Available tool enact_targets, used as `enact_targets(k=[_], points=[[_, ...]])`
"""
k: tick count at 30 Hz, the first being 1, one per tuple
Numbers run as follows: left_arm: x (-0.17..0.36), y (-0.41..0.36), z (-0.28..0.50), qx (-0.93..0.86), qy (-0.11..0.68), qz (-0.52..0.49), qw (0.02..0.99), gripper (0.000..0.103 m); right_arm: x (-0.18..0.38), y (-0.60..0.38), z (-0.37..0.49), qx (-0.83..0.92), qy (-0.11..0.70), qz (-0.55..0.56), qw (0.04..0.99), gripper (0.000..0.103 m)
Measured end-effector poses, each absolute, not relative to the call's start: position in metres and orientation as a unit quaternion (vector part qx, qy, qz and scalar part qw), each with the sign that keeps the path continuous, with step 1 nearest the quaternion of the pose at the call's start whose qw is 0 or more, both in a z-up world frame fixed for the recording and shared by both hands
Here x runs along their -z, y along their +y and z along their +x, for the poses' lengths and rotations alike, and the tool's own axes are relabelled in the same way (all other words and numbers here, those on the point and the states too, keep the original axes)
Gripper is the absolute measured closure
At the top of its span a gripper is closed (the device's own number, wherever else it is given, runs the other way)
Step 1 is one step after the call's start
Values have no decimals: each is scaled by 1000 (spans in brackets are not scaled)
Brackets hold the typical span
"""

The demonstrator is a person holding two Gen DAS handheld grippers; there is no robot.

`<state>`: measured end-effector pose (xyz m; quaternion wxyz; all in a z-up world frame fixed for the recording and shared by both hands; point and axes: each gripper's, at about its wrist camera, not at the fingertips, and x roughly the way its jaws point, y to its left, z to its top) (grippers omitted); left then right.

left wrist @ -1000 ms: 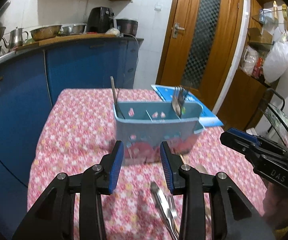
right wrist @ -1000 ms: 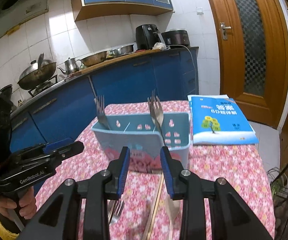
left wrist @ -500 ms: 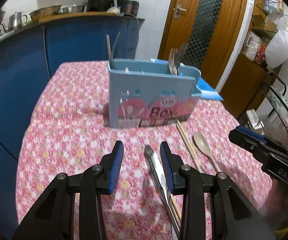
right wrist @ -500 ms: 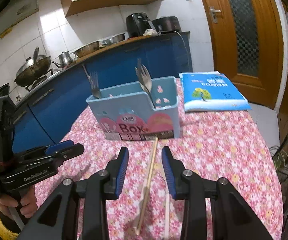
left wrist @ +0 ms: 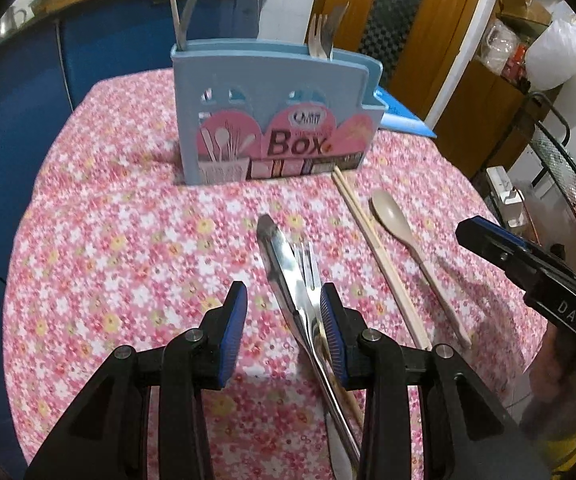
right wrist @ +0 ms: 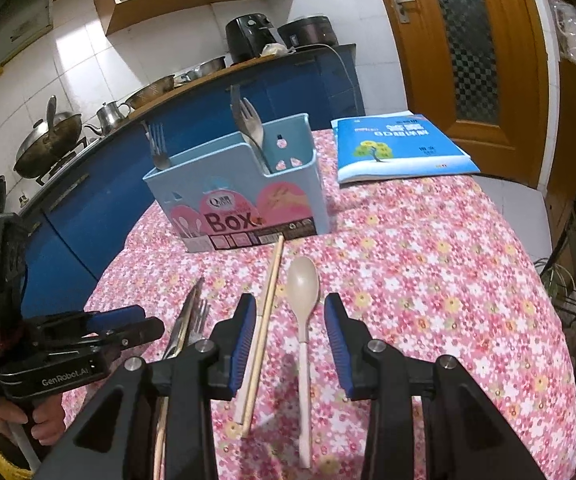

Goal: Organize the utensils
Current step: 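Move the left tool to the silver knife while the right tool moves to the cream spoon, then close the left tool on the silver knife while the right tool closes on the cream spoon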

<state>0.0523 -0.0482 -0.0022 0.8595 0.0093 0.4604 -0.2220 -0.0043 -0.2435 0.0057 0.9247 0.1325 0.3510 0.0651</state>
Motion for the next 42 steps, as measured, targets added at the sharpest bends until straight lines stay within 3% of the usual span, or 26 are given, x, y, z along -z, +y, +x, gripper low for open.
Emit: enact_targets(k=[10,14,16,30,42], points=[[23,-59,61,241,501,-12,831,65,5,-250,-4,-64,359,143,920,64],[25,-60,62,239,499,-15,833,80,7,-252,-4,-64,361,145,919,64],[26,-58,63,239,501,-25,832,82,7,-252,-4,-64,362,146,919,64],[16,-28,61,224,486,-62,843,86,11,-249,0,-64,371,141,916,64],[23,-9,65,164,480,-29,861,86,21,-248,19,-60,406,108,905,64]])
